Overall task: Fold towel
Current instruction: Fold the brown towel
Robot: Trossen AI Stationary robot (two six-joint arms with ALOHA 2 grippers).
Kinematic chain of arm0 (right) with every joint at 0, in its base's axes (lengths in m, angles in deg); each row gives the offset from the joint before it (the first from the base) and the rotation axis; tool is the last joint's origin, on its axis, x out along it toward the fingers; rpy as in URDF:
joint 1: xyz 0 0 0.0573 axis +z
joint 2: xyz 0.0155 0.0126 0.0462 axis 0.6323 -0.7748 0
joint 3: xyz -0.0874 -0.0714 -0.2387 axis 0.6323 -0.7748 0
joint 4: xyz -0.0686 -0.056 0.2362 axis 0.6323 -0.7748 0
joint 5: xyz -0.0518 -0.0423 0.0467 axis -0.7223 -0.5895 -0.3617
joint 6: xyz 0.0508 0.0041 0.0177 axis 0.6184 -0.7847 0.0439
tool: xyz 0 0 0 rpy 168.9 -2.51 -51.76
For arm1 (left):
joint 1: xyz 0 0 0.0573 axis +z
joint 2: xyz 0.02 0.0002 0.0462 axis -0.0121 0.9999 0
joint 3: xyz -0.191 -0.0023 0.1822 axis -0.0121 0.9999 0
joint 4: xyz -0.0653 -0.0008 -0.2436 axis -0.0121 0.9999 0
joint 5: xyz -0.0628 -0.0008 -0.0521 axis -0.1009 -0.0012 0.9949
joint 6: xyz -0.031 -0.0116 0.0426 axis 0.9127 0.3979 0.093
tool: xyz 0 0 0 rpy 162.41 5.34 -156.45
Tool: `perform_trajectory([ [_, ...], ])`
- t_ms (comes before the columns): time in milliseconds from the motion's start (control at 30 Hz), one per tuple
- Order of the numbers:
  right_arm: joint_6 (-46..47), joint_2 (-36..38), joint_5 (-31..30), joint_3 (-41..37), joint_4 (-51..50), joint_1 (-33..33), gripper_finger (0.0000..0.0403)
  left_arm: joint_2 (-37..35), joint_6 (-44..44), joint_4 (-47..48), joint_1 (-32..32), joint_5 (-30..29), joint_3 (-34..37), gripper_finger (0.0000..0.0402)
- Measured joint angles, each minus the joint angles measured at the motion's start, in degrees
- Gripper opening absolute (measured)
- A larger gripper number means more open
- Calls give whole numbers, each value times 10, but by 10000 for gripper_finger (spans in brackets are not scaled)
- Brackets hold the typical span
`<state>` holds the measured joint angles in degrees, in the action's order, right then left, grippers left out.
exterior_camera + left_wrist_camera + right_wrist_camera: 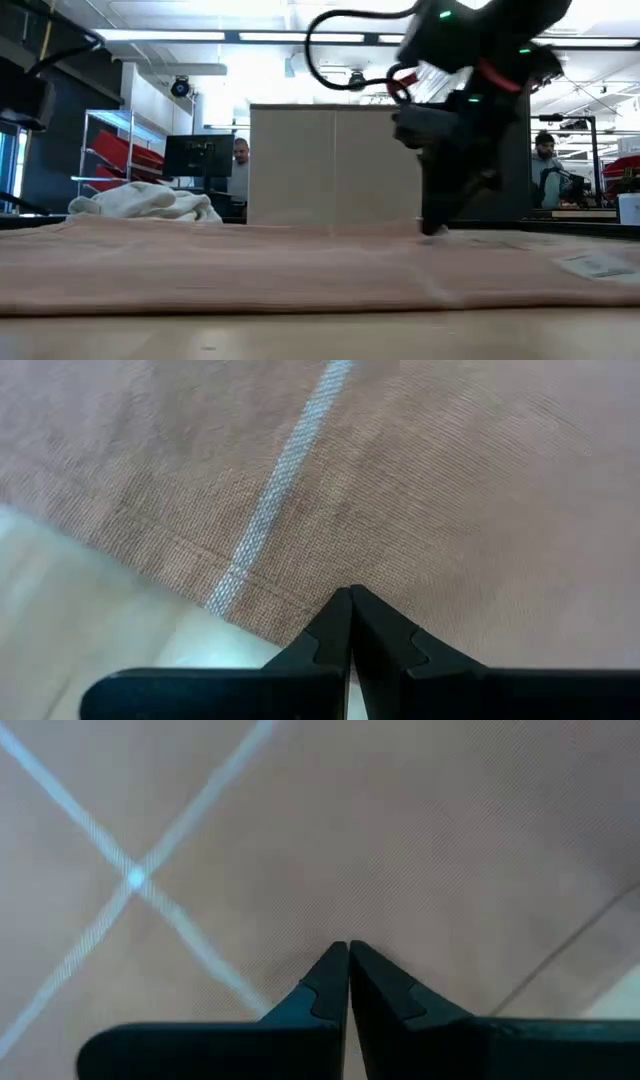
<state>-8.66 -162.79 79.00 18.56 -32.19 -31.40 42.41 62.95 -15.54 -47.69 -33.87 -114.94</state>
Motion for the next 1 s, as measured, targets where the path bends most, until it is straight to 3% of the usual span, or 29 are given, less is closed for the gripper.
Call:
perform_trajectory([
  [133,-26,11,57,17,-24,-36,0,0,1,30,1,-3,-14,0],
  [267,-27,56,93,47,-89,-3,0,-15,-26,61,8,-38,-53,0],
  [500,79,142,145,67,-168,175,0,-51,-145,82,26,-100,-124,0],
  [733,220,133,204,66,-177,381,0,-70,-279,45,63,-89,-129,0],
  [867,254,102,251,66,-211,429,0,-69,-307,46,89,-80,-125,0],
  [1000,247,72,258,47,-253,422,0,-69,-325,41,108,-80,-125,0],
])
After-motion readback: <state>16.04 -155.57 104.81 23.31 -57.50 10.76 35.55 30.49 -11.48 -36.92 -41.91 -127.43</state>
